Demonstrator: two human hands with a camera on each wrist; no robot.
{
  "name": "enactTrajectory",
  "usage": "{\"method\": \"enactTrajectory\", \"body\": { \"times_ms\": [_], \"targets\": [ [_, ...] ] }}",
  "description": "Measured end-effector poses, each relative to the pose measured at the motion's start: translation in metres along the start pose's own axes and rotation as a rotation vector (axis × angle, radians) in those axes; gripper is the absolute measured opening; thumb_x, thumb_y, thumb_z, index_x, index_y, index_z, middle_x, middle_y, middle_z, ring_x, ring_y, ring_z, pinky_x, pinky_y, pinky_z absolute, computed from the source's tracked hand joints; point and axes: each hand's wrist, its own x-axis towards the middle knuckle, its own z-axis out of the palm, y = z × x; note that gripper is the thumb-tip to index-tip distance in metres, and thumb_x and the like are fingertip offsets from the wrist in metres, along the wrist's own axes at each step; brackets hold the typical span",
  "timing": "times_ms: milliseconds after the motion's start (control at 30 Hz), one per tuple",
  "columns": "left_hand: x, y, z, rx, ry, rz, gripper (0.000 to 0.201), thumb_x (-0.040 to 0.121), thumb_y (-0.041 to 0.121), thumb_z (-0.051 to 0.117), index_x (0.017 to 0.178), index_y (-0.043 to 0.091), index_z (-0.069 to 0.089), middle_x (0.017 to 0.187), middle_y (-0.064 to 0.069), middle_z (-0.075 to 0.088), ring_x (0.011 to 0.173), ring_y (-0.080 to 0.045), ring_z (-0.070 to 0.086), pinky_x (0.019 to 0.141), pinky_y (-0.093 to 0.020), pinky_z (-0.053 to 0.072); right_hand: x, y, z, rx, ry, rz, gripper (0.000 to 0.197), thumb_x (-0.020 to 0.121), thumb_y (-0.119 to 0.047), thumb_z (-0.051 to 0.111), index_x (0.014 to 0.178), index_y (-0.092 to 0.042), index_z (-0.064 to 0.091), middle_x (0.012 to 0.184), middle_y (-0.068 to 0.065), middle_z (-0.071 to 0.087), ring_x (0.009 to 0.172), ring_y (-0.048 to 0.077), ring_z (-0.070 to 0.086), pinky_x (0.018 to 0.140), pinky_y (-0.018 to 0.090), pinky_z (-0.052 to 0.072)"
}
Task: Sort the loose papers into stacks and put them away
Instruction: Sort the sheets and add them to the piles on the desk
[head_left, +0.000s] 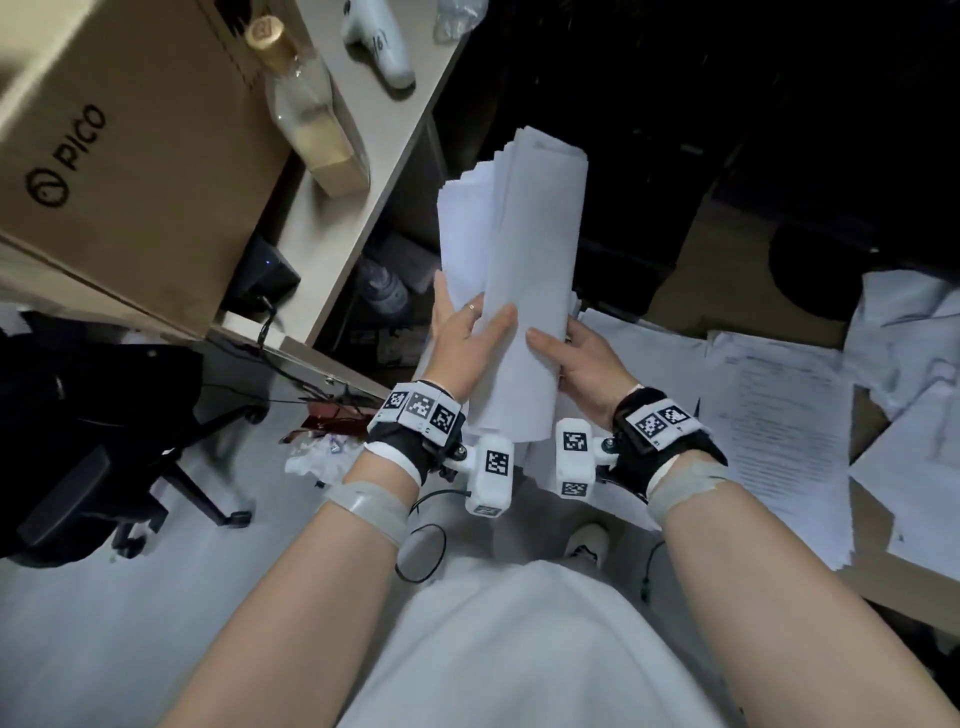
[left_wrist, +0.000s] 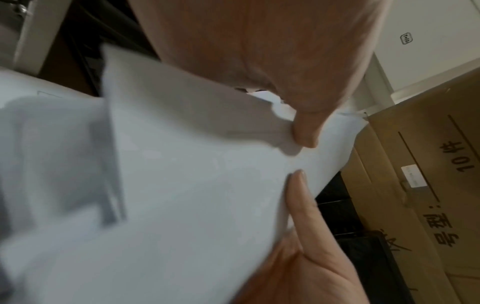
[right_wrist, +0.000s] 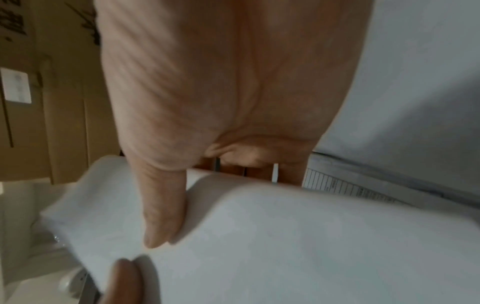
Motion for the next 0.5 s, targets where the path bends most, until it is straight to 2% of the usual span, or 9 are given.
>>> {"method": "enactTrajectory", "body": {
  "times_ms": [67,100,167,233,300,367,400,467,500],
  "targets": [
    [-0.003,-0.005,0.006,-0.068,-0.034,-0.015,0.022,0.091,0.040,0.069,0.112,0.033,0.072,0.159,0.004,0.025,0.140,-0.010,0.040,0.116,-0.035,0.033,-0.011,0.001,-0.010,0.021,0.020,-0.017,0.037,0.092,-0.020,0.069,0.128,-0.012,0.060,0.121,0.008,0.071,0.113,0.031,0.067,0.102,0.048,0.051],
    [-0.007,-0.006,0.009,-0.086,-0.034,-0.043,0.024,0.091,0.036,0.070,0.112,0.027,0.073,0.150,-0.006,0.044,0.132,-0.013,0.049,0.113,-0.037,0.038,-0.017,0.002,-0.016,0.026,0.041,-0.018,0.038,0.092,-0.021,0.069,0.128,-0.012,0.059,0.121,0.009,0.071,0.113,0.031,0.067,0.102,0.049,0.050],
    [-0.014,-0.009,0.016,-0.155,-0.044,-0.107,0.024,0.092,0.022,0.070,0.112,0.010,0.072,0.119,-0.009,0.069,0.108,-0.016,0.065,0.102,-0.037,0.047,-0.030,0.003,-0.028,0.019,0.079,-0.020,0.037,0.093,-0.025,0.069,0.127,-0.014,0.060,0.120,0.008,0.071,0.112,0.030,0.067,0.102,0.051,0.050],
    [-0.025,-0.009,0.026,-0.170,-0.076,-0.148,0.023,0.089,0.018,0.073,0.109,0.008,0.072,0.107,-0.008,0.074,0.102,-0.020,0.068,0.101,-0.038,0.050,-0.041,0.002,-0.039,-0.021,0.108,-0.032,0.035,0.095,-0.033,0.066,0.126,-0.018,0.061,0.119,0.006,0.072,0.110,0.028,0.069,0.101,0.051,0.050],
    [-0.035,-0.008,0.038,-0.175,-0.103,-0.166,0.025,0.085,0.020,0.076,0.107,0.008,0.073,0.106,-0.008,0.075,0.104,-0.024,0.070,0.101,-0.040,0.051,-0.050,0.001,-0.048,-0.076,0.128,-0.060,0.036,0.099,-0.039,0.058,0.129,-0.020,0.058,0.121,0.003,0.071,0.110,0.023,0.069,0.102,0.048,0.050],
    [-0.045,-0.004,0.054,-0.178,-0.141,-0.156,0.018,0.088,0.018,0.073,0.103,0.008,0.074,0.102,-0.008,0.076,0.097,-0.024,0.071,0.096,-0.038,0.054,-0.059,-0.003,-0.053,-0.141,0.151,-0.091,0.040,0.104,-0.039,0.048,0.140,-0.022,0.050,0.131,-0.001,0.065,0.114,0.015,0.065,0.104,0.036,0.050],
    [-0.047,-0.004,0.061,-0.166,-0.165,-0.134,0.011,0.091,0.016,0.070,0.097,0.008,0.074,0.095,-0.006,0.076,0.088,-0.020,0.072,0.088,-0.033,0.056,-0.062,-0.004,-0.055,-0.171,0.157,-0.103,0.045,0.105,-0.039,0.043,0.147,-0.022,0.042,0.140,-0.005,0.057,0.118,0.009,0.061,0.101,0.024,0.049],
    [-0.054,0.002,0.073,-0.098,-0.176,-0.085,0.015,0.095,0.015,0.065,0.083,0.011,0.072,0.075,0.003,0.072,0.069,-0.010,0.065,0.071,-0.024,0.053,-0.070,-0.007,-0.059,-0.220,0.161,-0.107,0.055,0.106,-0.041,0.038,0.157,-0.024,0.023,0.148,-0.014,0.038,0.124,0.001,0.047,0.087,0.002,0.042],
    [-0.057,0.003,0.078,-0.068,-0.163,-0.066,0.019,0.095,0.016,0.064,0.078,0.012,0.070,0.071,0.004,0.069,0.066,-0.009,0.062,0.067,-0.024,0.051,-0.076,-0.008,-0.061,-0.239,0.160,-0.112,0.061,0.105,-0.044,0.040,0.159,-0.026,0.017,0.149,-0.014,0.036,0.125,0.001,0.043,0.084,0.003,0.040]
  ]
}}
